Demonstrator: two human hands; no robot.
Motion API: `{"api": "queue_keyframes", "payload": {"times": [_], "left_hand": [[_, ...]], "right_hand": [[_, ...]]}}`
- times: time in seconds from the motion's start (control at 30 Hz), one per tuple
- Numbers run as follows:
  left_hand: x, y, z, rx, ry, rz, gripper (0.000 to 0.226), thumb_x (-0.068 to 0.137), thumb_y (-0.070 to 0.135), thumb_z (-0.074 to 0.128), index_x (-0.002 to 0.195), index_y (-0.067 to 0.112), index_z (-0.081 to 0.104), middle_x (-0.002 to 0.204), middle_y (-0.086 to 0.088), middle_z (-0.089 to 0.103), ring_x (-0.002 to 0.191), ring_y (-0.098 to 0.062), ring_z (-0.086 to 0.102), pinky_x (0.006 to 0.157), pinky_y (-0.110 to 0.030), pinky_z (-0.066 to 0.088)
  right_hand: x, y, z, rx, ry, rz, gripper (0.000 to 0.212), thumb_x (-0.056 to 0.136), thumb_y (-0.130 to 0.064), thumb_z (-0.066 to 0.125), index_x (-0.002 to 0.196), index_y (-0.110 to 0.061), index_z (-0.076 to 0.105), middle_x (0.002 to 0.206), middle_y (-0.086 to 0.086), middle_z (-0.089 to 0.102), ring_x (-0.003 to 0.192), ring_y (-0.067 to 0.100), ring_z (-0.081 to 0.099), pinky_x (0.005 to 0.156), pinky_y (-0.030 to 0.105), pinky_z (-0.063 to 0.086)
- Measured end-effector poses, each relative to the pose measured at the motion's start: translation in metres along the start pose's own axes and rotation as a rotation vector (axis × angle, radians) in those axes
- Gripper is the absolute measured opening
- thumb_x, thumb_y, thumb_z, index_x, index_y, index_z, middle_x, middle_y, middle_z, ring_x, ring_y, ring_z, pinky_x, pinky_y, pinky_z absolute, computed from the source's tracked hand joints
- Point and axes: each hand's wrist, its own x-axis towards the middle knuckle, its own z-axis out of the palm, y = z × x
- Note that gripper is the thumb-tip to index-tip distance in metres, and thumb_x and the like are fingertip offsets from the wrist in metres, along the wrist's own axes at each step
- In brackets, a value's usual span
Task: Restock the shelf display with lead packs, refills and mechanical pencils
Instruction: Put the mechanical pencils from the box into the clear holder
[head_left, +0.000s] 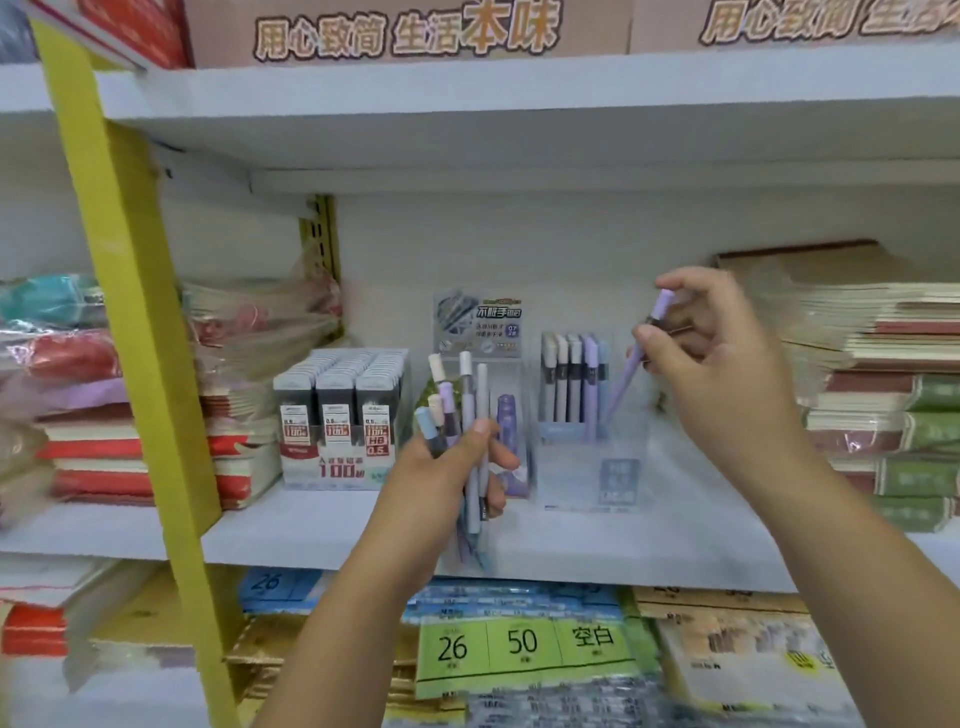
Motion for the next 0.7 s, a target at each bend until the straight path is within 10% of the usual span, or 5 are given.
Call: {"api": "queue_keyframes", "payload": {"times": [0.23, 0.47, 0.7], "left_hand": [[0.012, -0.002, 0.001, -0.04, -0.04, 0.009, 0.021, 0.098, 0.026, 0.055, 0.093, 0.01, 0.067, 0.079, -0.009, 0.07, 0.049, -0.019, 0.053, 0.05, -0.029, 0.05], [0.015, -0.002, 0.003, -0.069, -0.069, 0.021, 0.023, 0.091, 0.032, 0.059, 0.077, 0.024, 0.075, 0.078, -0.008, 0.07, 0.049, -0.018, 0.055, 0.051, -0.027, 0.051], [0.018, -0.006, 0.008, -0.052, -0.115, 0.028, 0.039, 0.082, 0.043, 0.063, 0.105, 0.011, 0.066, 0.082, -0.005, 0.071, 0.051, -0.017, 0.055, 0.053, -0.028, 0.05]], "right_hand": [[0.0, 0.024, 0.024, -0.14, -0.121, 0.034, 0.036, 0.087, -0.016, 0.067, 0.099, -0.046, 0.05, 0.082, -0.009, 0.064, 0.072, 0.004, 0.061, 0.064, 0.014, 0.044], [0.004, 0.03, 0.023, -0.176, -0.139, 0.03, 0.033, 0.088, -0.015, 0.066, 0.102, -0.041, 0.05, 0.078, -0.008, 0.062, 0.072, 0.004, 0.058, 0.062, 0.011, 0.042], [0.004, 0.038, 0.017, -0.164, -0.112, 0.048, 0.032, 0.087, -0.016, 0.068, 0.105, -0.038, 0.053, 0.08, -0.008, 0.063, 0.077, 0.004, 0.058, 0.066, 0.011, 0.043]]}}
